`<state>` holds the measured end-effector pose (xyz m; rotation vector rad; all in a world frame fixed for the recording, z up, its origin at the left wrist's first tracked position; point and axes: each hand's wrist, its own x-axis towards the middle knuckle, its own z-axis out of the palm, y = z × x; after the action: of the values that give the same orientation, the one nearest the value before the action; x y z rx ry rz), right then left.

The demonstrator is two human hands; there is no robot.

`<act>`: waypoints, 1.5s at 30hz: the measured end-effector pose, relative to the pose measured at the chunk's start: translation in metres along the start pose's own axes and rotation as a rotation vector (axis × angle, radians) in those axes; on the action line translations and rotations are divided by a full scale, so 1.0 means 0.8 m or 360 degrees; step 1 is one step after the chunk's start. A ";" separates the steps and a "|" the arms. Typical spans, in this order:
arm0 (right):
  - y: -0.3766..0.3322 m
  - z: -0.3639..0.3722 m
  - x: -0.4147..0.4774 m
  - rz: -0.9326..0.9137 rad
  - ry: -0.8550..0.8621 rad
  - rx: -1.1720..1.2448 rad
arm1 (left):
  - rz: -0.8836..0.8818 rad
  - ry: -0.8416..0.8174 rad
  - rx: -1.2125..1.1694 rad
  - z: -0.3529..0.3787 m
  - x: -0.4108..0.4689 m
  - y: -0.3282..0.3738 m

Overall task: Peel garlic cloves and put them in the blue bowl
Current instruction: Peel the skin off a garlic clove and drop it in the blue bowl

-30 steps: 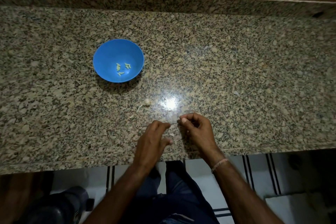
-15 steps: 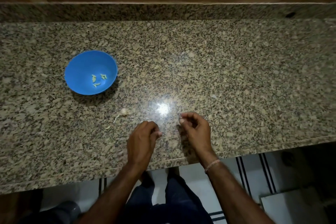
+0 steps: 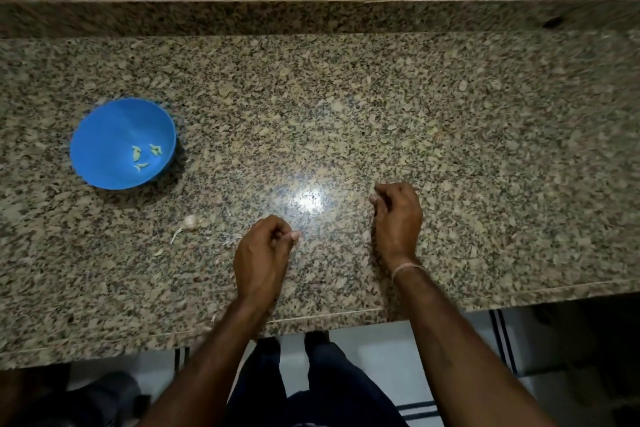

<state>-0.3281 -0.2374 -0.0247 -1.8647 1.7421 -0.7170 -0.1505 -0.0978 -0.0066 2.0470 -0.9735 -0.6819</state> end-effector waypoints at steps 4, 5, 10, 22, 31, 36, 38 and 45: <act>0.003 -0.001 0.009 -0.0140 -0.0025 -0.0152 | -0.0096 0.0084 -0.0070 -0.008 -0.007 -0.007; 0.003 0.001 0.011 -0.0151 -0.0040 -0.0179 | -0.0098 0.0110 -0.0093 -0.014 -0.009 -0.009; -0.040 0.031 -0.033 -0.0359 -0.0324 0.0035 | -0.0228 0.0408 -0.0086 -0.066 -0.026 -0.039; -0.130 0.124 -0.106 -0.0732 -0.0748 0.0209 | -0.0245 0.0454 0.0236 -0.092 -0.038 -0.101; -0.147 0.139 -0.110 -0.1105 -0.0942 0.0067 | -0.0041 0.0339 0.0396 -0.086 -0.032 -0.094; -0.141 0.139 -0.112 -0.1238 -0.1003 0.0063 | -0.0047 0.0334 0.0516 -0.081 -0.033 -0.097; -0.141 0.137 -0.115 -0.1321 -0.0947 0.0017 | -0.0074 0.0357 0.0585 -0.078 -0.032 -0.095; -0.146 0.139 -0.107 -0.1574 -0.0842 -0.0301 | -0.0202 0.0375 0.0674 -0.080 -0.029 -0.083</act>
<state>-0.1715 -0.1446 -0.0334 -2.7146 0.5094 -0.3018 -0.0907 -0.0251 -0.0202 2.5090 -0.9108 -0.3006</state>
